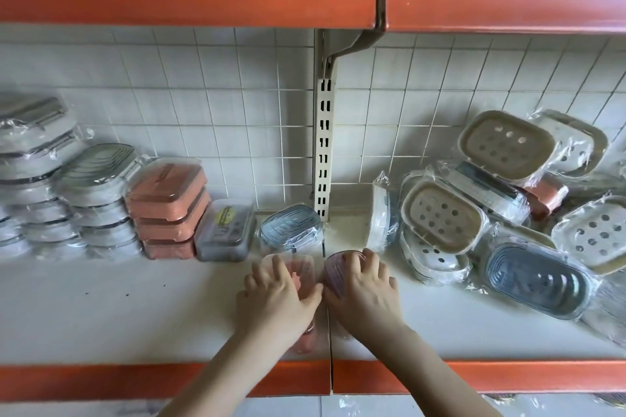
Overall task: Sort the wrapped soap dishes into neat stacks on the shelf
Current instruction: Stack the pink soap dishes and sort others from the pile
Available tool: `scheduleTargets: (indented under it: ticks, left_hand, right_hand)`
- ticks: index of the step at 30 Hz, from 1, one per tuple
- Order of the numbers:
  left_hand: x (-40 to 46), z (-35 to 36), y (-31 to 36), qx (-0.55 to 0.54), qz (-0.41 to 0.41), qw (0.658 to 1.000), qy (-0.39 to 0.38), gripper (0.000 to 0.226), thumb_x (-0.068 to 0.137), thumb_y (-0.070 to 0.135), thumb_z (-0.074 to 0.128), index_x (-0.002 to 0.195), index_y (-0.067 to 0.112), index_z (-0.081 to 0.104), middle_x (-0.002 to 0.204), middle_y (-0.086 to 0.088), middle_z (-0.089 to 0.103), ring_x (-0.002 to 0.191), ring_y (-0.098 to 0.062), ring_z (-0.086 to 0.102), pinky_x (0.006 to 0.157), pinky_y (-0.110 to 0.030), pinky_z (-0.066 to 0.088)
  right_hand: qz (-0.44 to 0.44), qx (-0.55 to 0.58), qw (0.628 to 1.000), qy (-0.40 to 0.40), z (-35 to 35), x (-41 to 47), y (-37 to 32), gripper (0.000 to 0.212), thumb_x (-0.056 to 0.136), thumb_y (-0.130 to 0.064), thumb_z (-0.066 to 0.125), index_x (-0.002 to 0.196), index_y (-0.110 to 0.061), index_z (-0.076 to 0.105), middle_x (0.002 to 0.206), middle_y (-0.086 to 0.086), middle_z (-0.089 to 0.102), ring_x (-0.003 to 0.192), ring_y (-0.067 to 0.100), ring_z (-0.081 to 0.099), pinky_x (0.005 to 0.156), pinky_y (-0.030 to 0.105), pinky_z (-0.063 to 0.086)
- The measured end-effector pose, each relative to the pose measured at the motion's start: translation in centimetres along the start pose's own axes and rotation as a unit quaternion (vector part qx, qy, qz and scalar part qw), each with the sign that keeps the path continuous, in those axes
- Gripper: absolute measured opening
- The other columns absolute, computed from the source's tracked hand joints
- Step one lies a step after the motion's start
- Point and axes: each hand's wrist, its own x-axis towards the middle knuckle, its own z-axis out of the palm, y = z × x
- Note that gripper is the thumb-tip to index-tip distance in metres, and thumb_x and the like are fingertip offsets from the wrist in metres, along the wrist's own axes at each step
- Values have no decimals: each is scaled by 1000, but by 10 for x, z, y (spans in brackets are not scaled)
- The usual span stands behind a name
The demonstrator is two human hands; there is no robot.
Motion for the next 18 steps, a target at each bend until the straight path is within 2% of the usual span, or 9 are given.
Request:
scheduleTargets:
  ticks: [2,3,7,9,13,15,18]
  left_hand:
    - [0,0,-3,11,-8,1000,-10,91,81,74,33,144,12,13,146,-13,24,128,-32,31,99,-40,36]
    - [0,1,-4,14,-9,1000,-13,92,80,75,32,144,12,13,146,-12,25,128,-32,31,98,-41,36]
    - [-4,-4,-3,14,-27,999,-38,95,76,80,32,143,14,13,143,-14,27,130,-31,29,97,-44,38]
    - [-7,-6,-1,1,-43,998,-43,95,75,81,35,141,16,16,140,-14,29,128,-31,30,96,-43,38]
    - [-10,-3,2,-60,-83,994,-26,90,72,76,46,139,23,18,134,-11,31,123,-33,33,95,-41,40]
    - [-12,0,3,-72,-98,993,4,88,71,74,49,138,25,20,132,-10,33,121,-32,35,94,-42,41]
    - [-16,2,5,-80,-106,990,39,85,69,72,52,136,28,25,128,-9,38,118,-32,39,91,-41,41]
  right_hand:
    - [7,-4,1000,-2,9,-1,2,62,62,-60,64,102,-13,58,110,17,61,88,39,64,65,45,51]
    - [5,-8,1000,10,12,-2,4,61,62,-61,64,101,-13,59,109,17,61,86,38,64,64,45,51]
    - [0,-1,999,33,10,-5,8,65,78,-64,50,126,-20,46,136,10,42,114,33,51,80,43,47]
    - [0,-7,999,34,11,-5,9,65,80,-65,44,129,-22,42,139,7,37,116,32,48,81,42,47]
    - [-2,6,999,48,12,-7,8,62,67,-62,39,103,-16,62,112,13,59,83,36,61,58,41,48]
    - [-6,9,998,59,14,-8,9,60,66,-62,44,98,-16,63,111,13,60,79,37,62,55,41,48]
    - [3,21,998,52,15,-9,9,62,66,-66,58,105,-17,60,122,11,56,91,37,61,63,43,50]
